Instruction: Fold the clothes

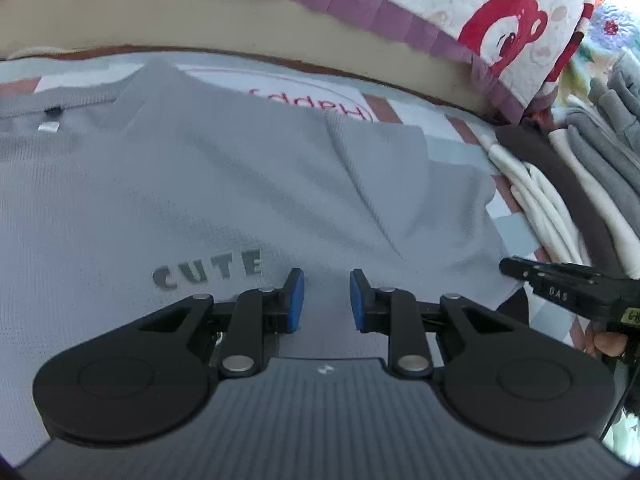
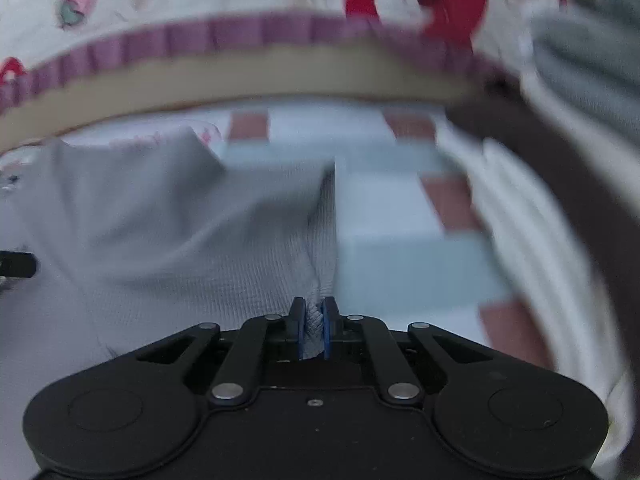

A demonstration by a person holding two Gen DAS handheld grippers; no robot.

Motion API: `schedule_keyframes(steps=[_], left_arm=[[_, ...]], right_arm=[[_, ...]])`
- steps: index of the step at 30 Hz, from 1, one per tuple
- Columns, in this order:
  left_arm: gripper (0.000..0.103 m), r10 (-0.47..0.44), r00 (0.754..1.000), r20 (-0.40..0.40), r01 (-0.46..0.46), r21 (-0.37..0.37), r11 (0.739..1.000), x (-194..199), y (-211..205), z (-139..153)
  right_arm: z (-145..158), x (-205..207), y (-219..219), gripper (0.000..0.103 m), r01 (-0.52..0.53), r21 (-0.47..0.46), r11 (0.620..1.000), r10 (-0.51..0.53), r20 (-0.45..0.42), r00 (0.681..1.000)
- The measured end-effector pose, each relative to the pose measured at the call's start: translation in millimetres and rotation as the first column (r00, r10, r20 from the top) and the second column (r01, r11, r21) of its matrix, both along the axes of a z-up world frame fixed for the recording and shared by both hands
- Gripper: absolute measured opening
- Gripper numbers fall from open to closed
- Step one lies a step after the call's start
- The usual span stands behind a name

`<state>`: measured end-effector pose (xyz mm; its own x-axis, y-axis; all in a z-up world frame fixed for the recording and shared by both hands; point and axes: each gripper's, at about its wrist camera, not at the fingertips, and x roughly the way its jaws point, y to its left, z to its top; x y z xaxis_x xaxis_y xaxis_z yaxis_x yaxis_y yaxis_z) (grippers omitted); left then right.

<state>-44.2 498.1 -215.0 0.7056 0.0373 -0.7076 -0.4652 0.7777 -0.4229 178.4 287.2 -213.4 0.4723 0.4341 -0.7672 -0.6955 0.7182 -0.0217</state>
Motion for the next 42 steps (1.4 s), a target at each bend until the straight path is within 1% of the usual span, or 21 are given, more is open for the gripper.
schedule_keyframes(steps=[5,7,8,9,11,13,14,15,17,20,22,23,24,25,27,29,35,37,39,41,42], left_arm=[[0.028,0.019,0.999,-0.027,-0.019,-0.015,1.000,-2,3,3],[0.028,0.028,0.999,-0.039,-0.029,-0.024,0.999,-3,4,3],[0.028,0.028,0.999,-0.040,-0.029,-0.027,0.999,-3,5,3],[0.029,0.027,0.999,-0.042,-0.028,-0.031,0.999,-3,6,3],[0.029,0.021,0.999,-0.046,-0.023,-0.038,0.999,-4,6,3],[0.029,0.020,0.999,-0.049,-0.022,-0.043,0.999,-4,5,3],[0.030,0.020,0.999,-0.047,-0.022,-0.047,0.999,-5,5,3],[0.030,0.020,0.999,-0.046,-0.022,-0.050,0.998,-5,5,3],[0.030,0.018,0.999,-0.045,-0.021,-0.054,0.998,-5,5,3],[0.030,0.018,0.998,-0.065,-0.022,-0.064,0.998,-7,6,7],[0.033,0.006,0.999,-0.039,-0.008,-0.065,0.998,-11,7,16],[0.036,0.000,1.000,-0.026,-0.002,-0.065,0.998,-13,7,20],[0.037,0.002,1.000,-0.020,-0.004,-0.067,0.998,-13,8,21],[0.037,0.004,1.000,-0.014,-0.005,-0.068,0.998,-13,9,22],[0.037,0.006,1.000,-0.018,-0.007,-0.060,0.998,-12,11,21],[0.037,0.012,0.999,-0.045,-0.014,-0.046,0.999,-11,14,15],[0.037,0.056,0.995,-0.079,-0.059,-0.032,0.998,-19,28,13],[0.037,0.070,0.994,-0.085,-0.071,-0.018,0.997,-27,32,20],[0.038,0.102,0.991,-0.085,-0.101,0.007,0.995,-49,42,33],[0.040,0.147,0.986,-0.084,-0.145,0.032,0.989,-78,53,46],[0.040,0.190,0.978,-0.083,-0.186,0.048,0.981,-98,62,53]], right_arm=[[6,-6,14,0.010,0.043,-0.114,0.993,-0.040,0.022,0.999],[6,1,14,0.008,0.134,-0.177,0.975,-0.124,0.064,0.990],[6,4,11,0.015,0.174,-0.201,0.964,-0.159,0.089,0.983],[10,10,4,0.017,0.190,-0.158,0.969,-0.182,0.067,0.981],[19,24,-11,0.020,0.203,-0.003,0.979,-0.203,-0.041,0.978],[27,34,-20,0.048,0.223,0.159,0.962,-0.194,-0.180,0.964],[28,39,-19,0.066,0.233,0.227,0.946,-0.180,-0.231,0.956],[28,42,-13,0.071,0.227,0.264,0.937,-0.161,-0.252,0.954],[28,47,6,0.071,0.201,0.302,0.932,-0.124,-0.253,0.959],[23,57,36,0.071,0.176,0.250,0.952,-0.133,-0.180,0.975],[13,64,47,0.071,0.169,0.222,0.960,-0.133,-0.166,0.977],[8,67,52,0.066,0.165,0.208,0.964,-0.133,-0.159,0.978],[3,70,57,0.030,0.161,0.194,0.968,-0.133,-0.153,0.979],[3,70,59,0.001,0.141,0.179,0.974,-0.122,-0.113,0.986],[8,64,61,0.004,0.087,0.142,0.986,-0.087,-0.005,0.996],[16,66,56,0.004,0.103,0.125,0.987,-0.115,0.086,0.990],[-3,84,76,0.003,0.080,-0.035,0.996,-0.075,0.122,0.990],[-6,80,80,0.005,0.116,-0.055,0.992,-0.106,0.157,0.982],[-4,79,83,0.020,0.184,-0.060,0.981,-0.171,0.180,0.969],[10,71,82,0.031,0.254,-0.004,0.967,-0.248,0.205,0.947],[17,66,81,0.033,0.285,0.030,0.958,-0.285,0.216,0.934]])
